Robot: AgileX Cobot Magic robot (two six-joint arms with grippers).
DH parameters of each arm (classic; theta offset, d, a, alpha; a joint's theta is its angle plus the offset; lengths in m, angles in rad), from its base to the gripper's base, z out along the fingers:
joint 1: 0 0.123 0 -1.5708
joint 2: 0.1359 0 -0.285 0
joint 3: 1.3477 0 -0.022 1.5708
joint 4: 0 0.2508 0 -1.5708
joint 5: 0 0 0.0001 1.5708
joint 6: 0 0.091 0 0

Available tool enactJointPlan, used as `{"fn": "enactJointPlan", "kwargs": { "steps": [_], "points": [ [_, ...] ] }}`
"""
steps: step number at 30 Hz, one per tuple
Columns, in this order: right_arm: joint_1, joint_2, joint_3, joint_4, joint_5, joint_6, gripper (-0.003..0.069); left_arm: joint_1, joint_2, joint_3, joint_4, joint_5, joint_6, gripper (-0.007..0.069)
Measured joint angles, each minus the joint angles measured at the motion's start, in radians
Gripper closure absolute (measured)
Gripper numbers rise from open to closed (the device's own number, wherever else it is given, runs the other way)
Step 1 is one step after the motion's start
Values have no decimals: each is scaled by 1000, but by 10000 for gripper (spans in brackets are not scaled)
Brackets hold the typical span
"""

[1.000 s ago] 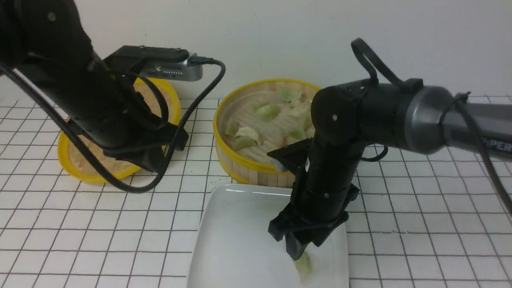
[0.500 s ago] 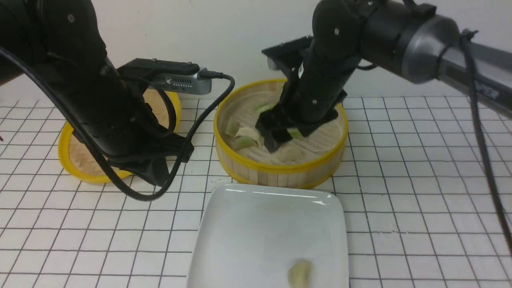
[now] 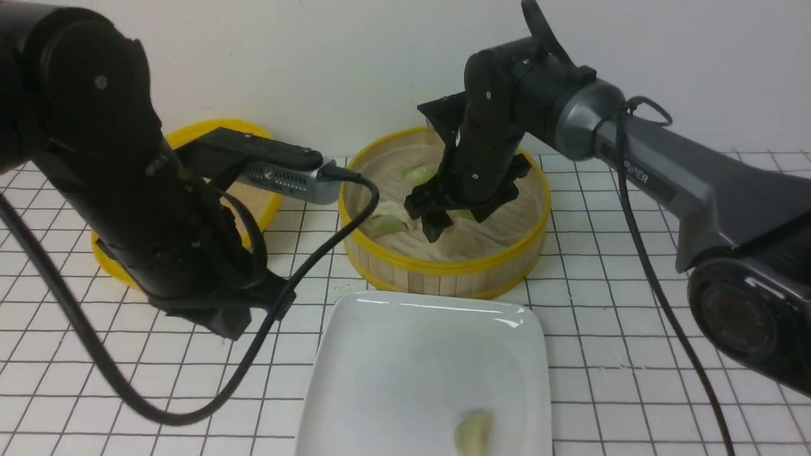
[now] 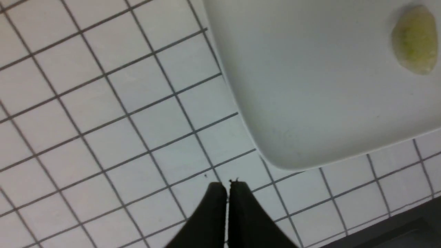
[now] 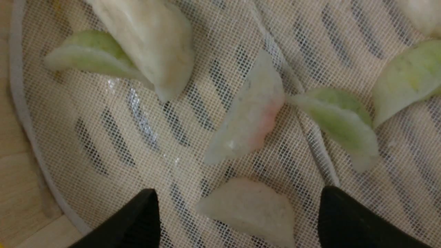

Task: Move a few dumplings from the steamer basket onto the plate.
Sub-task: Use the right arm to grab a dumpling from inside the steamer, then use the right arm to put the dumpling into the plate

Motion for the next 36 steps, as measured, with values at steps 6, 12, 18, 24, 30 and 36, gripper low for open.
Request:
{"fn": "enactJointPlan", "kwargs": {
  "steps": [6,12,18,24,30,36],
  "points": [
    [0,11,8,-18,-2,5,104,0,-75,28,20,4,-17,631],
    [0,45,10,-50,-5,23,125,0,-104,30,21,4,-20,631],
    [0,43,9,-43,-10,25,316,0,-104,30,22,5,-22,631],
    [0,-70,84,-26,-9,27,330,0,-104,30,22,5,-23,631],
    [11,-350,368,88,-10,23,330,0,-104,30,22,5,-23,631],
    [97,-400,590,156,-10,-8,332,0,-104,30,7,5,-23,631]
  ]
}}
